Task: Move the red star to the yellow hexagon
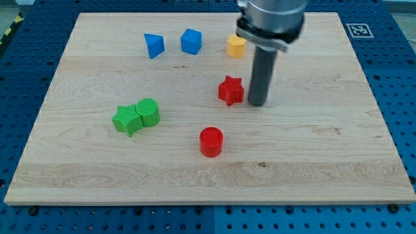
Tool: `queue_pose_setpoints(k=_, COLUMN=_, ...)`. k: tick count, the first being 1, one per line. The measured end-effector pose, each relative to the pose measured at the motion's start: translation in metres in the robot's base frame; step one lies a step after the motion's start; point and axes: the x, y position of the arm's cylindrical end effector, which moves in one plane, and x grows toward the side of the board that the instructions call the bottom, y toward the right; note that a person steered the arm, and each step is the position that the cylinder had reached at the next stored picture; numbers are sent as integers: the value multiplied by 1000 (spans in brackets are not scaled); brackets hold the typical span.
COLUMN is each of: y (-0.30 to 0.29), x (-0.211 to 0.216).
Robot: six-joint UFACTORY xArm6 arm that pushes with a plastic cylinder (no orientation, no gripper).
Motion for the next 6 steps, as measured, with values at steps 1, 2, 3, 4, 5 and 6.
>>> queue_pose_setpoints(k=1, y=-8, x=21)
queue_pose_setpoints(k=2, y=-48, x=11)
queue_pose_setpoints(k=3, y=-57, x=-1)
queue_pose_setpoints(k=4, y=-52, x=-17)
queue_pose_setpoints(k=5, y=-52, x=-40)
queue_pose_setpoints(k=6, y=-52, x=-48)
